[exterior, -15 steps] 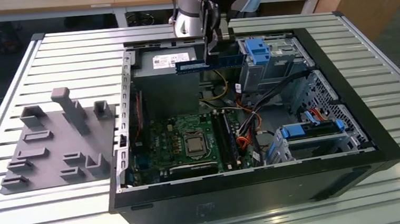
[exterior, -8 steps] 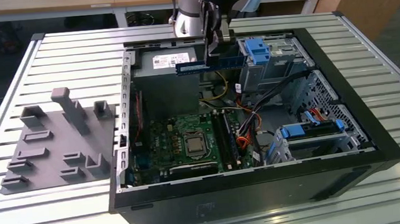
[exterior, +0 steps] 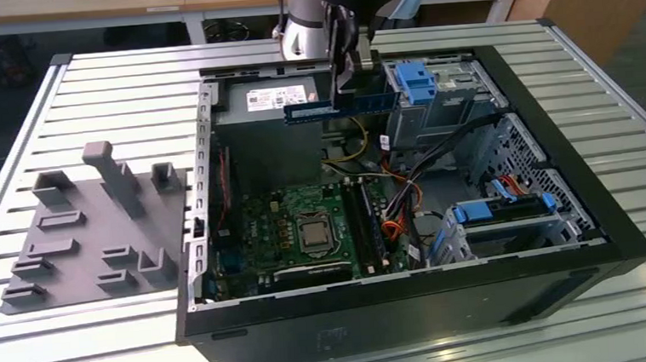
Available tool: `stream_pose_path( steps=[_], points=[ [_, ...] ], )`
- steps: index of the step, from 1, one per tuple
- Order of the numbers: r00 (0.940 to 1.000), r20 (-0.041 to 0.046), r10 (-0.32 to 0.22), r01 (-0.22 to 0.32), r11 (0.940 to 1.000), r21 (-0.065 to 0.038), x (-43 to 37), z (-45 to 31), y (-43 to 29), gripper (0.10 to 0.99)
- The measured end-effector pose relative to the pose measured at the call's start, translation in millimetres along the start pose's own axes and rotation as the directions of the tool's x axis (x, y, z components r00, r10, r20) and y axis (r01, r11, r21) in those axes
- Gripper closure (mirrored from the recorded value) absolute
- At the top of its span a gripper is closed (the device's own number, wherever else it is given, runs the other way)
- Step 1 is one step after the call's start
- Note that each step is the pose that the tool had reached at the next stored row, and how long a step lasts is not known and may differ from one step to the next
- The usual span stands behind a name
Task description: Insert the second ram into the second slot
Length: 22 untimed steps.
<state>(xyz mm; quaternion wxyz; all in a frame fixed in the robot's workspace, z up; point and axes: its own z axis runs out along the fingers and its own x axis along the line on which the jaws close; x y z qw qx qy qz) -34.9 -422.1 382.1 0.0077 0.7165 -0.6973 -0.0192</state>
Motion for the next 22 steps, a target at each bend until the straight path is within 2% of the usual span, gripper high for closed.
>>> stream_pose_path(
  steps=[22],
  points=[
    [1.0, 0.0, 0.0, 0.0, 1.0, 0.0, 12.8, -0.2, 0.4, 0.969]
  ],
)
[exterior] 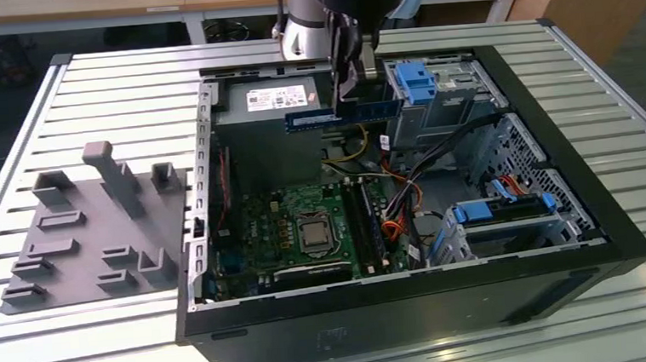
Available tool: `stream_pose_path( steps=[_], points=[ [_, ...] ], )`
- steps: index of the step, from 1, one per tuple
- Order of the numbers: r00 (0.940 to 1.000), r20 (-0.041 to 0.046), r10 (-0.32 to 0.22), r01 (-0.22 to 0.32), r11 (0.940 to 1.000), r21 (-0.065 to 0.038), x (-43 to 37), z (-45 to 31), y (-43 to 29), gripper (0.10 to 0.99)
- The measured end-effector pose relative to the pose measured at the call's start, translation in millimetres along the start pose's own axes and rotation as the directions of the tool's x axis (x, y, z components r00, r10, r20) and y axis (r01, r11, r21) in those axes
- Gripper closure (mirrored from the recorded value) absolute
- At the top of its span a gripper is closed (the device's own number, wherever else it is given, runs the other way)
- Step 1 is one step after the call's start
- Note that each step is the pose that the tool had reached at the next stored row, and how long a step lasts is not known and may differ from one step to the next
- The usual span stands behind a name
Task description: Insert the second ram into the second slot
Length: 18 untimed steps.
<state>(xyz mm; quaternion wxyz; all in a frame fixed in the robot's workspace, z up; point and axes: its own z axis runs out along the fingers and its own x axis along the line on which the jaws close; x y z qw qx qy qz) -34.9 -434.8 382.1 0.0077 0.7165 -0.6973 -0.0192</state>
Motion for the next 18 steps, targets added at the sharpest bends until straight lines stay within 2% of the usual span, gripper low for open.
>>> stream_pose_path(
  steps=[18],
  points=[
    [1.0, 0.0, 0.0, 0.0, 1.0, 0.0, 13.0, -0.2, 0.3, 0.969]
  ],
)
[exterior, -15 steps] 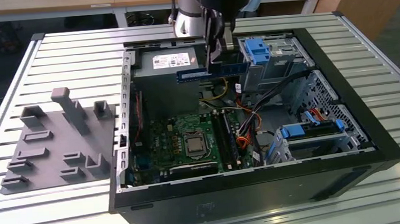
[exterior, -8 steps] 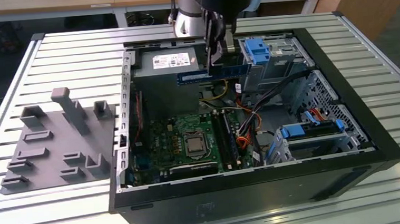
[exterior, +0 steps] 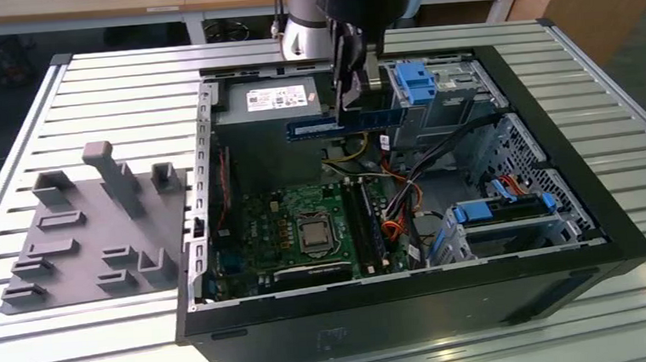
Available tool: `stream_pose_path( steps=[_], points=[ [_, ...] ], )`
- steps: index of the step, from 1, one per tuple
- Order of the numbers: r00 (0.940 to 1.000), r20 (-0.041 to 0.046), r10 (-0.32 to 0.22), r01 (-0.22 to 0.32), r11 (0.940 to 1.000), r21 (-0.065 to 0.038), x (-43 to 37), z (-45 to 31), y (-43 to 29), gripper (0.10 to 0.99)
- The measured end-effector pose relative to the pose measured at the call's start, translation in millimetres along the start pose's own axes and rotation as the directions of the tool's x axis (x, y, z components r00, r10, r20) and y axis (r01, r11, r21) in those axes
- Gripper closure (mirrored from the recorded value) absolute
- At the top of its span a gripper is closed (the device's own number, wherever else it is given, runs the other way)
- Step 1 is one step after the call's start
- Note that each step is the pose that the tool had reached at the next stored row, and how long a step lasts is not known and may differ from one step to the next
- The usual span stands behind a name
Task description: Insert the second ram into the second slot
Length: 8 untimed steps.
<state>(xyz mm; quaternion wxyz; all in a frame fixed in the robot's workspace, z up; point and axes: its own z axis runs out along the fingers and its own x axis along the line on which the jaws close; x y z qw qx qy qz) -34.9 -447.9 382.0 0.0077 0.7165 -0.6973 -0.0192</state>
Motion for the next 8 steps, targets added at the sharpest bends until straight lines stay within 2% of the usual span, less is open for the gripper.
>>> stream_pose_path(
  steps=[4, 8],
  points=[
    [1.0, -0.0001, 0.004, -0.004, 1.0, 0.0, 1.7, 0.0, 0.1, 0.969],
    [0.9989, 0.0014, 0.047, -0.047, 0.9989, 0.001, 1.8, 0.2, 0.0, 0.969]
  ],
)
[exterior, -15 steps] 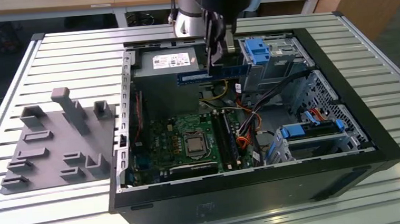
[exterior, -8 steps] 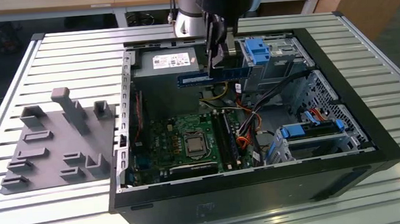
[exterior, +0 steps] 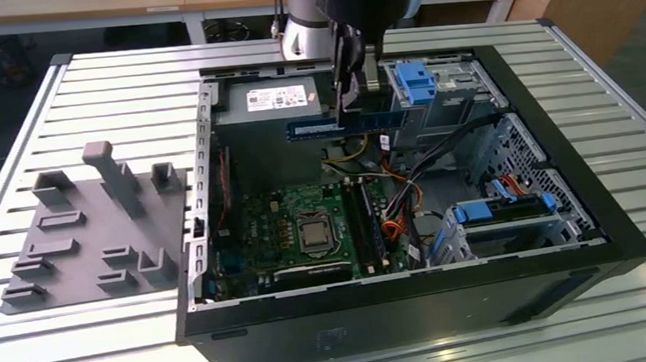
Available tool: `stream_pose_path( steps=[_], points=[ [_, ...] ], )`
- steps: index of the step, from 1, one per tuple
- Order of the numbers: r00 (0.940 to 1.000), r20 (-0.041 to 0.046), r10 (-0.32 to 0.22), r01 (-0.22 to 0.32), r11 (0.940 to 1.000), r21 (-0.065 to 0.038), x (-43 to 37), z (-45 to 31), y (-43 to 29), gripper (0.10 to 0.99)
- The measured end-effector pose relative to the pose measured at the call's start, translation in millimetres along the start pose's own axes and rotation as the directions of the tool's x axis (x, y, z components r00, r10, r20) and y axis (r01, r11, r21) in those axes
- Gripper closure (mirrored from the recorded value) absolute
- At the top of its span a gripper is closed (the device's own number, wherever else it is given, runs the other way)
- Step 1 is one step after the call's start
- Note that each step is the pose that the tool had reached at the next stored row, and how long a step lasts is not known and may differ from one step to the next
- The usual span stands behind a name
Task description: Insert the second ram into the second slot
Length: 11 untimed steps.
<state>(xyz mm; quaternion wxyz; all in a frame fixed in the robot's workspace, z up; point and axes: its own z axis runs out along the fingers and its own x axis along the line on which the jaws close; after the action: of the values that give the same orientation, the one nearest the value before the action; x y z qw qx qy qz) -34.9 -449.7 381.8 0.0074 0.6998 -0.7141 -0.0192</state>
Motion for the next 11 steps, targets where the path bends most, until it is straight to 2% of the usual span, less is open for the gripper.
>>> stream_pose_path(
  steps=[11],
  points=[
    [0.995, 0.0029, 0.099, -0.099, 0.995, 0.002, 0.0, 0.1, 0.0, 0.969]
  ],
)
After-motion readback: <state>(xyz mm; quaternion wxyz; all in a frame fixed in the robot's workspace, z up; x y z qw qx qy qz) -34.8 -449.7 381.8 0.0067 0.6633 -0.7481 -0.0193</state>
